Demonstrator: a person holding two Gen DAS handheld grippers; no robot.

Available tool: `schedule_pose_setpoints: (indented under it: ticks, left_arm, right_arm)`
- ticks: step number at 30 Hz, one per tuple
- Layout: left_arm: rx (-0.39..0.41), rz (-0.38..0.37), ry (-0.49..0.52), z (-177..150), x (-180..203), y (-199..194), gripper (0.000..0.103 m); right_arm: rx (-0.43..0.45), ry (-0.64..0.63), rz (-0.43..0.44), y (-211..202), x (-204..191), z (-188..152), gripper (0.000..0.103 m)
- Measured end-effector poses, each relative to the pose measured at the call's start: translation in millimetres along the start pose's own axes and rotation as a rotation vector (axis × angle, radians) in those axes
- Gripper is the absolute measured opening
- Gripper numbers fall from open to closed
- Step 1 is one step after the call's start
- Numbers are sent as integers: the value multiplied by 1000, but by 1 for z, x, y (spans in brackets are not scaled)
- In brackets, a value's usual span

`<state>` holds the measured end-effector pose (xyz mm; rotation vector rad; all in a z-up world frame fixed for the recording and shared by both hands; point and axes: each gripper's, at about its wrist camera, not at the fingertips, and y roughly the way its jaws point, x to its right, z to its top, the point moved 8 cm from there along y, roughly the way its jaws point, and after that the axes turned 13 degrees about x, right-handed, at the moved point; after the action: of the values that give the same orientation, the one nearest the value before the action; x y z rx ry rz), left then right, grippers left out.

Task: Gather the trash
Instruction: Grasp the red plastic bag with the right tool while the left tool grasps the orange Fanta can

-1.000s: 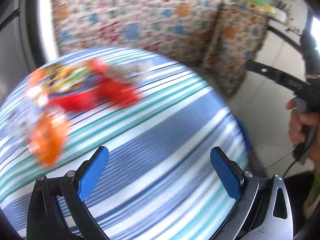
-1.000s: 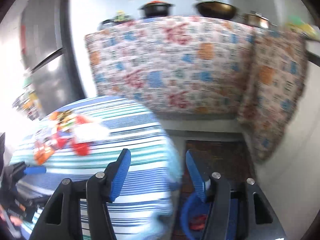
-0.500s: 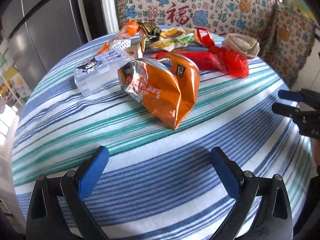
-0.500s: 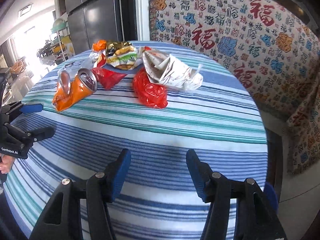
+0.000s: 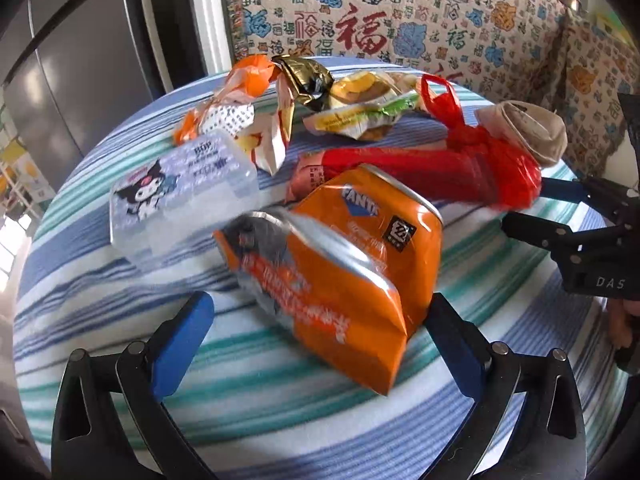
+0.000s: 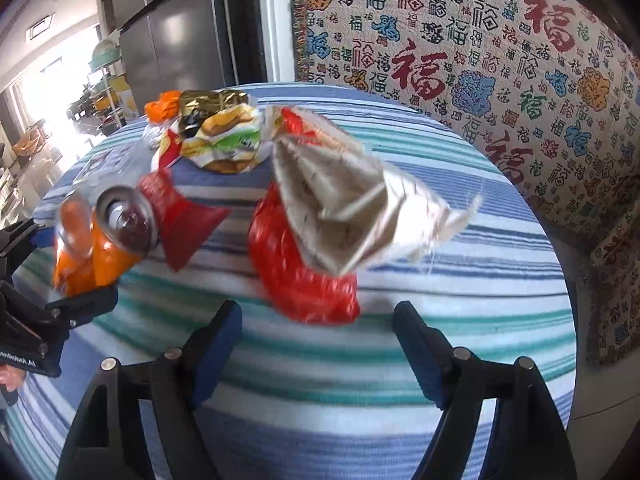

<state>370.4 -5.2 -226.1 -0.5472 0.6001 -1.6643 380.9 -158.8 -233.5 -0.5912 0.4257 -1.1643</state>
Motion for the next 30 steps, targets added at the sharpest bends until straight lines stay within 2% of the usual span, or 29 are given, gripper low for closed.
schedule_pose_setpoints:
  ticks: [2, 3, 4, 5, 7, 10, 15, 18, 20, 24, 30]
  left_arm:
    - [0, -8, 8, 3, 0, 3, 103]
    - [0, -12, 10, 3, -1, 3, 103]
    - [0, -17, 14, 3, -1, 3, 103]
    - [1, -21, 14, 3, -1, 4, 103]
    - [7, -39, 12, 3, 0, 1, 103]
    - [19, -77, -2, 2, 2, -5, 102]
    - [13, -21, -17, -11, -4, -18, 102]
    - [11, -29, -8, -19, 1, -27, 102]
    - [4, -41, 33, -25, 7, -31, 102]
    - [-3, -81, 80, -22, 6, -27, 103]
    - [-4, -122, 104, -3, -12, -6, 103]
  right_arm:
    - [8, 14, 4, 3, -1, 5, 76]
    - [14, 22, 21, 3, -3, 6, 61]
    - [24, 21, 35, 1, -7, 8, 40]
    - [26, 14, 39, 0, -9, 8, 33]
    - [22, 14, 48, -5, -13, 6, 29]
    - [7, 12, 79, -18, -20, -3, 29]
    - [-10, -69, 110, -50, -35, -27, 29]
    - [-16, -110, 109, -65, -38, -42, 29]
    - [-7, -127, 103, -70, -37, -46, 30]
    - [8, -103, 75, -72, -29, -48, 52]
    - [32, -73, 78, -66, -26, -46, 61]
